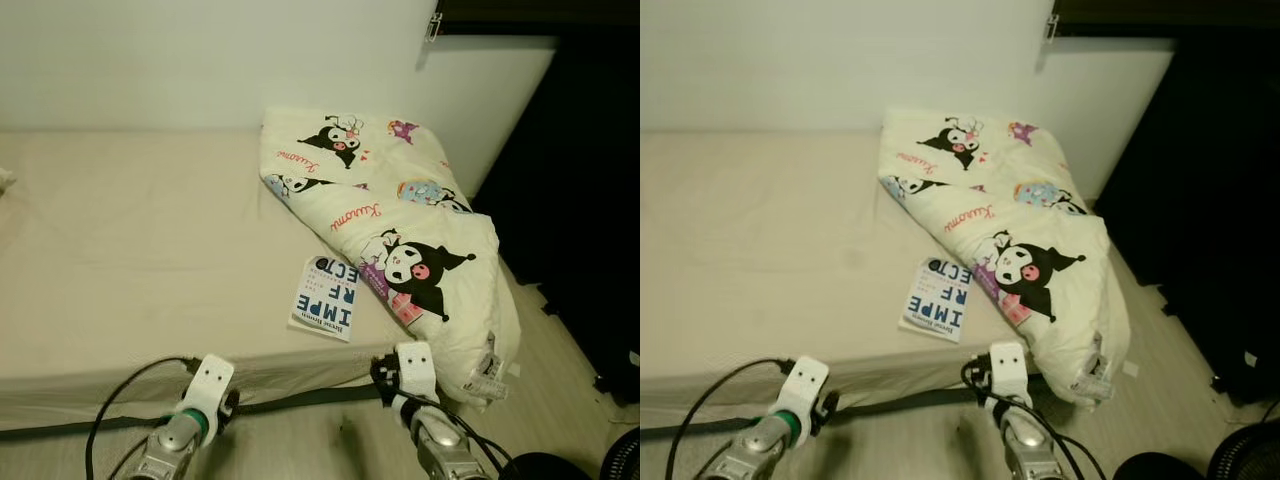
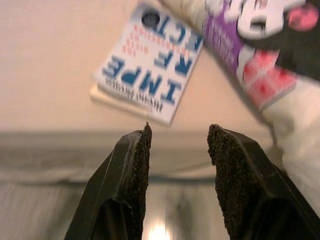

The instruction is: Clean up the room

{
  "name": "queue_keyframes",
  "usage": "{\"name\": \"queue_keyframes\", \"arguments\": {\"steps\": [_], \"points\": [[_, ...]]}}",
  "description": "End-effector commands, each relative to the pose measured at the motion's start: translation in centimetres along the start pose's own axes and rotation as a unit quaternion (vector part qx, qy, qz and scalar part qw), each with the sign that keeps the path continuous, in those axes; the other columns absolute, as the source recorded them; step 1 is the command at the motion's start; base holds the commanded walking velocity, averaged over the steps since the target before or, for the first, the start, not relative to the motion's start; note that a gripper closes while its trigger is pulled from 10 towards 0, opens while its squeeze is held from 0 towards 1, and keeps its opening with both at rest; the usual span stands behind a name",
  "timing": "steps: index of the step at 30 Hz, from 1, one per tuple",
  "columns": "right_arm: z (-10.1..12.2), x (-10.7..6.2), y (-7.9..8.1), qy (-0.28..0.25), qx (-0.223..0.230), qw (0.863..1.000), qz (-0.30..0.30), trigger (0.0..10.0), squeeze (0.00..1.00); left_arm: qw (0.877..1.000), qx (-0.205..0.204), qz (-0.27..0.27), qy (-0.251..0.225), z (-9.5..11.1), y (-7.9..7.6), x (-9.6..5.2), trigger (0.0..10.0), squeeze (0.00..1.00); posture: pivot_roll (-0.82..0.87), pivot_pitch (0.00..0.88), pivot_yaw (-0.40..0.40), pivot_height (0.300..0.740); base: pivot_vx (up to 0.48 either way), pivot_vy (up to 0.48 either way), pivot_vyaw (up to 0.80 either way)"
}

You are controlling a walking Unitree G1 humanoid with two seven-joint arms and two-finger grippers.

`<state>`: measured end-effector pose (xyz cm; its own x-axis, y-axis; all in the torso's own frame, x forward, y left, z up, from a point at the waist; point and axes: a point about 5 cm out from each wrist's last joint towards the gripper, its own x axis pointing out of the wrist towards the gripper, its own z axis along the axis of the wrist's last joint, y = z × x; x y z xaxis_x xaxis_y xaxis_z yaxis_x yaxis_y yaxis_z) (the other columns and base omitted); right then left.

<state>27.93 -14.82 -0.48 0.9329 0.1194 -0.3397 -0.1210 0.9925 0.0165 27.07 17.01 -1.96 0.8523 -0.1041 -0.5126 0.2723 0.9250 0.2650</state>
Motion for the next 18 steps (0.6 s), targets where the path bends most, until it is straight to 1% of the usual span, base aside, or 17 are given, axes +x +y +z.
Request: {"name": "queue_keyframes", "arguments": {"steps": [1, 2, 3, 4, 5, 6, 7, 8, 12, 14, 18], "points": [[0.3, 0.0, -0.6, -0.012, 0.026, 0.999, -0.021, 10.0, 0.0, 0.998, 0.067, -0.007, -0.015, 0.3, -0.1, 0.0, 10.0, 0.0, -0.04, 0.0, 0.037, 0.68, 0.0, 0.0, 0.0], [1.1, 0.2, -1.1, -0.03, 0.061, 0.997, -0.042, 10.0, 0.0, 0.989, 0.142, -0.007, -0.05, 1.6, 0.2, 0.2, 10.0, 0.0, -0.04, 0.0, 0.037, 0.675, 0.0, 0.0, 0.0], [1.1, 0.2, -1.1, -0.03, 0.061, 0.997, -0.042, 10.0, 0.0, 0.989, 0.142, -0.007, -0.05, 1.6, 0.2, 0.2, 10.0, 0.0, -0.04, 0.0, 0.037, 0.675, 0.0, 0.0, 0.0], [1.6, 0.4, -1.5, -0.042, 0.088, 0.994, -0.059, 10.0, 0.0, 0.975, 0.206, -0.01, -0.077, 2.5, 0.4, 0.2, 10.0, 0.0, -0.04, 0.0, 0.037, 0.67, 0.0, 0.0, 0.0], [1.6, 0.4, -1.5, -0.042, 0.088, 0.994, -0.059, 10.0, 0.0, 0.975, 0.206, -0.01, -0.077, 2.5, 0.4, 0.2, 10.0, 0.0, -0.04, 0.0, 0.037, 0.67, 0.0, 0.0, 0.0], [1.9, 0.5, -1.8, -0.049, 0.103, 0.991, -0.069, 10.0, 0.0, 0.961, 0.259, -0.013, -0.1, 3.2, 0.5, 0.3, 10.0, 0.0, -0.05, 0.0, 0.04, 0.665, 0.0, 0.0, 0.0], [2.1, 0.5, -1.9, -0.053, 0.107, 0.99, -0.074, 10.0, 0.0, 0.952, 0.284, -0.013, -0.113, 3.6, 0.8, 0.3, 10.0, 0.0, -0.05, 0.0, 0.04, 0.66, 0.0, 0.0, 0.0], [2.1, 0.5, -2.0, -0.055, 0.105, 0.99, -0.075, 10.0, 0.0, 0.948, 0.296, -0.011, -0.118, 3.8, 1.1, 0.2, 10.0, 0.0, -0.05, 0.0, 0.042, 0.655, 0.0, 0.0, 0.0], [2.2, 0.4, -2.0, -0.057, 0.099, 0.991, -0.074, 10.0, 0.0, 0.944, 0.305, -0.008, -0.124, 4.0, 1.5, 0.2, 10.0, 0.0, -0.05, 0.003, 0.041, 0.645, 0.0, 0.0, 0.0], [2.2, 0.3, -1.9, -0.061, 0.095, 0.991, -0.073, 10.0, 0.0, 0.94, 0.313, -0.004, -0.134, 4.3, 1.8, 0.1, 10.0, 0.0, -0.05, 0.009, 0.041, 0.635, 0.0, 0.0, 0.0], [2.2, 0.3, -1.8, -0.063, 0.094, 0.991, -0.072, 10.0, 0.0, 0.937, 0.318, -0.003, -0.142, 4.4, 1.8, 0.1, 10.0, 0.0, -0.05, 0.009, 0.041, 0.625, 0.0, 0.0, 0.0]]}}
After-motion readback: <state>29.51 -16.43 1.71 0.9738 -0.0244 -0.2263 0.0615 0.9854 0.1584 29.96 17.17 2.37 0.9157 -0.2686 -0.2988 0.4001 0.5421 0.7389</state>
